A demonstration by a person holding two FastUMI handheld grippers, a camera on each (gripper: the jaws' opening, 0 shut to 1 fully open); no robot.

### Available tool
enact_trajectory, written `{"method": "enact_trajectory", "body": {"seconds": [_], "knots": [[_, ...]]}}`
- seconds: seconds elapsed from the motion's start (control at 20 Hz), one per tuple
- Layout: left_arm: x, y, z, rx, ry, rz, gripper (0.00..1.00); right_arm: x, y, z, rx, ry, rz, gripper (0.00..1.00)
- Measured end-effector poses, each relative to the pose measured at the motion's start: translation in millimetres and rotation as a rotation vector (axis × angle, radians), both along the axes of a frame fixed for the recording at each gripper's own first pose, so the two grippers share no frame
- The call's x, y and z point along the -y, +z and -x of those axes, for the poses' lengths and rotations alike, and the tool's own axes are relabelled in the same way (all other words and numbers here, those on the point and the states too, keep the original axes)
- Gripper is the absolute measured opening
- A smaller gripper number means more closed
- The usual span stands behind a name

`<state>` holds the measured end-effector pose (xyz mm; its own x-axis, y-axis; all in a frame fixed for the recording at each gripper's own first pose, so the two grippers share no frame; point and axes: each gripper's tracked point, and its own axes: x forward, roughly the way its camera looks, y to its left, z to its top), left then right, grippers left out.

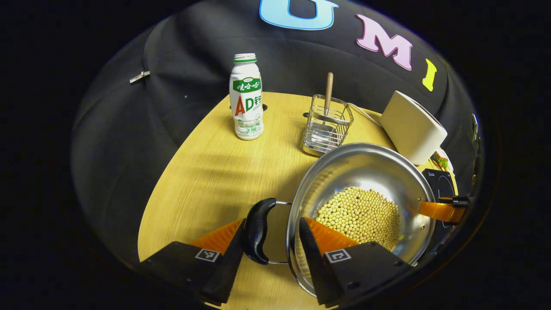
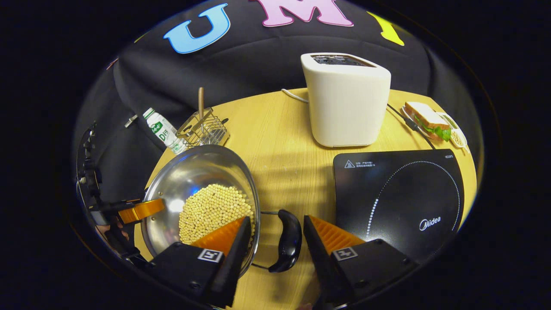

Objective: First push the handle of the pot to place it horizontally, then grasp the pot with both hands and set it on the induction cooktop.

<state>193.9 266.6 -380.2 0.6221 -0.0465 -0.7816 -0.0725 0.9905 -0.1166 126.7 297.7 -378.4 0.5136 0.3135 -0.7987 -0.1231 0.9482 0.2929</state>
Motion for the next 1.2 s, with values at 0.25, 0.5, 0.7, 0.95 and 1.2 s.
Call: {"method": "enact_trajectory", "body": {"seconds": [0.25, 0.5, 0.7, 0.95, 1.2], "knots": [[-1.2, -3.0, -0.3, -0.004, 0.002, -0.005, 0.69, 0.2, -5.5, -1.2, 0.012, 0.027, 0.069, 0.61], [4.2, 0.1, 3.3, 0.002, 0.012, 0.027, 0.60, 8.1, -0.9, 2.3, 0.008, 0.027, 0.084, 0.49], [11.6, 30.3, 17.3, 0.012, 0.013, 0.015, 0.58, 16.7, 24.7, 5.9, 0.010, 0.045, 0.069, 0.48], [43.6, 75.0, 32.1, 0.012, 0.009, 0.005, 0.59, 54.2, 65.7, 10.5, 0.021, 0.056, 0.066, 0.48], [109.0, 94.7, 38.6, 0.007, -0.022, 0.051, 0.59, 120.9, 89.7, 16.2, 0.032, 0.037, 0.093, 0.48]]}}
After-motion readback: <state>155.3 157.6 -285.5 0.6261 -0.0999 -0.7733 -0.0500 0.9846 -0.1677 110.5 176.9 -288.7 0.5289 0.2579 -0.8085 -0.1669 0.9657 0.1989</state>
